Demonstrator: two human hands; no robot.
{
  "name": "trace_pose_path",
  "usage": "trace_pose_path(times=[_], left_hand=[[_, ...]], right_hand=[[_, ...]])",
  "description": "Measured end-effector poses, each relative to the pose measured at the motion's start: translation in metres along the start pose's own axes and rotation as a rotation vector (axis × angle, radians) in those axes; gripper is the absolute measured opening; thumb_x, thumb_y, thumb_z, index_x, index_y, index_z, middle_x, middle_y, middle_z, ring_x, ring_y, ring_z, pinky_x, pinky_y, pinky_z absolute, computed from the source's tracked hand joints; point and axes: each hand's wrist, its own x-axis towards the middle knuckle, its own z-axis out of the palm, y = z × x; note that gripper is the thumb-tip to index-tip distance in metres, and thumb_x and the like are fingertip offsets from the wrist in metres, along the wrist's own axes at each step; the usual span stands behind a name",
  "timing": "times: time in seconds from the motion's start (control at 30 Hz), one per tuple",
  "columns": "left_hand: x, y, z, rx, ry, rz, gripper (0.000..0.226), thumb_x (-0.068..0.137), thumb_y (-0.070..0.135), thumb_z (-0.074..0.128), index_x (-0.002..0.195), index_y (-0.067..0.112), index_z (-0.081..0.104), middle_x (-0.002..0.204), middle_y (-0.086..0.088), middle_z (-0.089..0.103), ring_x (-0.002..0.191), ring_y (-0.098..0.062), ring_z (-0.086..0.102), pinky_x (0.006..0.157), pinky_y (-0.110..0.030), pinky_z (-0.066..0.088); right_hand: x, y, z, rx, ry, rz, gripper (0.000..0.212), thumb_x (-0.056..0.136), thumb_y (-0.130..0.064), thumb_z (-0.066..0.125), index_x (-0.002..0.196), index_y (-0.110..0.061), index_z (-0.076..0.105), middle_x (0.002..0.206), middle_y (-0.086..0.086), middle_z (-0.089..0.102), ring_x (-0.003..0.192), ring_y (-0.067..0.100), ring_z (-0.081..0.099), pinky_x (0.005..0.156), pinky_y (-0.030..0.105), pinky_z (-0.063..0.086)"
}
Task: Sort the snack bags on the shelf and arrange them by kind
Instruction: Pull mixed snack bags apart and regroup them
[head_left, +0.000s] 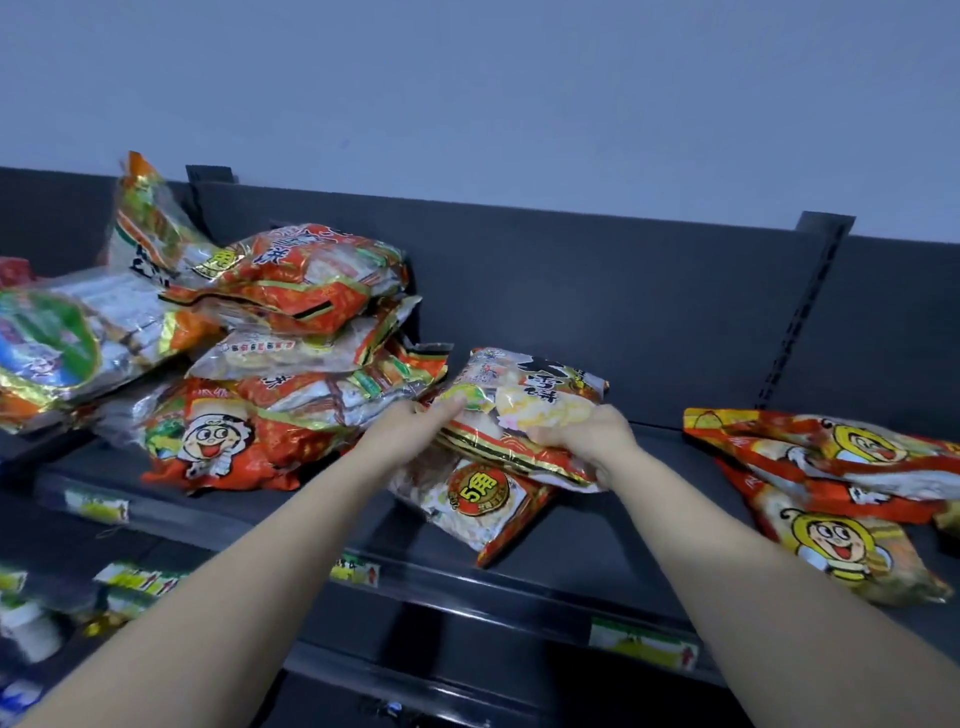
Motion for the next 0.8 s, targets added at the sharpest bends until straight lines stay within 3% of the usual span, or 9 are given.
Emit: trace_pose_path(times=[0.07, 0.13, 0.2, 0.33, 0.47, 0.57, 0.73, 0.8], left_hand=[[0.012, -0.002, -0.002, -0.197, 0.011, -0.057, 0.042, 0.085, 0.05, 0.067, 0.087, 0.008, 0.06, 0.093, -0.011, 0.069, 0.085, -0.026, 0.066, 0.081, -0.04, 0.056], [0.02, -0.005, -0.003, -0.363, -0.015, -0.122, 0.03, 0.082, 0.026, 0.075, 0.092, 0.005, 0.055, 0.102, -0.02, 0.068, 0.085, -0.032, 0.067, 0.082, -0.051, 0.057], [0.023, -0.006, -0.003, -0.439, -0.039, -0.129, 0.027, 0.081, 0.011, 0.073, 0.096, 0.006, 0.051, 0.104, -0.021, 0.065, 0.086, -0.033, 0.065, 0.086, -0.054, 0.055], [0.016, 0.008, 0.002, -0.492, -0.08, -0.056, 0.056, 0.073, 0.026, 0.082, 0.119, 0.009, 0.056, 0.108, -0.011, 0.07, 0.096, -0.031, 0.068, 0.087, -0.051, 0.055], [0.012, 0.015, -0.005, -0.515, -0.02, 0.045, 0.047, 0.079, 0.017, 0.079, 0.121, 0.008, 0.06, 0.108, -0.01, 0.071, 0.093, -0.027, 0.069, 0.089, -0.046, 0.054], [0.004, 0.02, -0.02, -0.498, 0.042, 0.135, 0.041, 0.083, 0.012, 0.075, 0.119, 0.01, 0.056, 0.105, -0.005, 0.069, 0.089, -0.02, 0.067, 0.078, -0.033, 0.055], [-0.014, 0.018, -0.045, -0.412, 0.072, 0.214, 0.036, 0.086, 0.02, 0.072, 0.118, 0.009, 0.061, 0.11, -0.012, 0.071, 0.096, -0.028, 0.069, 0.09, -0.045, 0.054], [-0.021, 0.009, -0.049, -0.268, 0.076, 0.17, 0.051, 0.08, 0.035, 0.073, 0.124, 0.012, 0.059, 0.116, -0.009, 0.068, 0.101, -0.027, 0.067, 0.095, -0.048, 0.052]], right_hand=[[-0.002, 0.001, 0.001, 0.046, 0.052, -0.041, 0.076, 0.037, -0.043, 0.094, 0.099, -0.016, 0.059, 0.1, 0.001, 0.069, 0.089, 0.023, 0.068, 0.083, 0.043, 0.057], [-0.007, -0.001, 0.001, 0.011, 0.11, -0.135, 0.079, 0.048, -0.042, 0.092, 0.113, -0.019, 0.053, 0.113, -0.001, 0.064, 0.103, 0.022, 0.063, 0.091, 0.043, 0.052], [-0.01, -0.003, 0.0, 0.012, 0.151, -0.258, 0.089, 0.053, -0.04, 0.091, 0.128, -0.021, 0.047, 0.125, 0.0, 0.059, 0.114, 0.022, 0.057, 0.098, 0.044, 0.048], [-0.019, -0.015, -0.006, 0.029, 0.203, -0.482, 0.094, 0.059, -0.038, 0.09, 0.137, -0.022, 0.04, 0.133, -0.001, 0.052, 0.124, 0.021, 0.05, 0.104, 0.046, 0.043], [-0.023, -0.024, -0.008, 0.029, 0.218, -0.588, 0.098, 0.06, -0.042, 0.088, 0.142, -0.022, 0.038, 0.137, -0.001, 0.049, 0.128, 0.02, 0.046, 0.106, 0.046, 0.041], [-0.025, -0.03, -0.003, 0.108, 0.18, -0.597, 0.098, 0.063, -0.042, 0.087, 0.145, -0.025, 0.036, 0.139, -0.002, 0.047, 0.128, 0.017, 0.045, 0.108, 0.043, 0.04], [-0.028, -0.042, 0.013, 0.167, 0.135, -0.565, 0.081, 0.074, -0.041, 0.08, 0.142, -0.029, 0.038, 0.133, 0.0, 0.052, 0.123, 0.02, 0.05, 0.105, 0.044, 0.042], [-0.029, -0.044, 0.018, 0.15, 0.117, -0.521, 0.076, 0.079, -0.036, 0.078, 0.142, -0.026, 0.038, 0.132, 0.0, 0.053, 0.122, 0.021, 0.051, 0.103, 0.042, 0.043]])
